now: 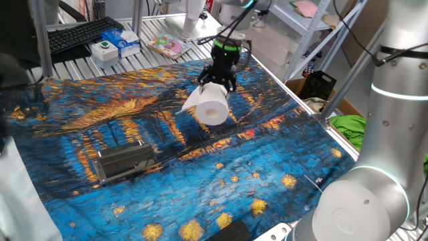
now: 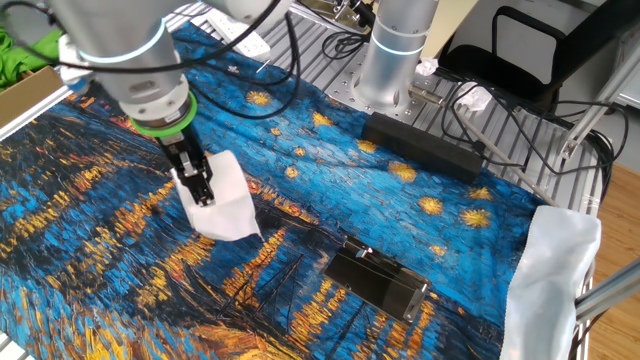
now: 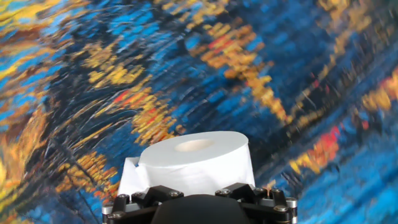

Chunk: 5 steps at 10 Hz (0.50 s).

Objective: Put the toilet paper on its holder

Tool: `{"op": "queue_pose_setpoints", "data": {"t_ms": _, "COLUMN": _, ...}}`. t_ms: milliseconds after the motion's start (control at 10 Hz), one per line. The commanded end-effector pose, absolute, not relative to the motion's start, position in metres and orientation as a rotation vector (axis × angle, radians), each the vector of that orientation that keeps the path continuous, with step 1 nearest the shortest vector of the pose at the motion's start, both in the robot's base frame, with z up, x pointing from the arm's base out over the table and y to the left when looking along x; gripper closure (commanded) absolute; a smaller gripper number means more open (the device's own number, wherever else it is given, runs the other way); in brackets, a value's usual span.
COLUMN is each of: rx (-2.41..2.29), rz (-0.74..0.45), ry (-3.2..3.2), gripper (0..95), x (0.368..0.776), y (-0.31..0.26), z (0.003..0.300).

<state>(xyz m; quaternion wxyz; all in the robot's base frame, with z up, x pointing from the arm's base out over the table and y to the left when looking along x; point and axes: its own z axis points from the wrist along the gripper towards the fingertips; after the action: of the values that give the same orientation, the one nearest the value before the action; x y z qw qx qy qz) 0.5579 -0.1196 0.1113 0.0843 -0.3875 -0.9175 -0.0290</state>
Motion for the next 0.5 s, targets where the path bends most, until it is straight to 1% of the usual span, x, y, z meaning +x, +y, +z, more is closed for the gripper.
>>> {"op": "queue_pose_setpoints", "data": {"t_ms": 100, "rx": -1.344, "rz": -0.085, "ry": -2.653, "gripper": 95.0, "x": 0.5525, "y": -0.1174, "z": 0.1068}}
{"op": "queue_pose_setpoints", "data": {"t_ms": 400, "rx": -1.716, "rz": -0.117, "ry": -2.449, "gripper": 95.0, "x": 0.5545, "y": -0.1132, "z": 0.1010}}
{"op": "queue_pose_setpoints", "data": {"t_ms": 500, "rx": -1.760, "rz": -0.120, "ry": -2.425, "gripper": 95.0, "x": 0.5551, "y": -0.1124, "z": 0.1001}}
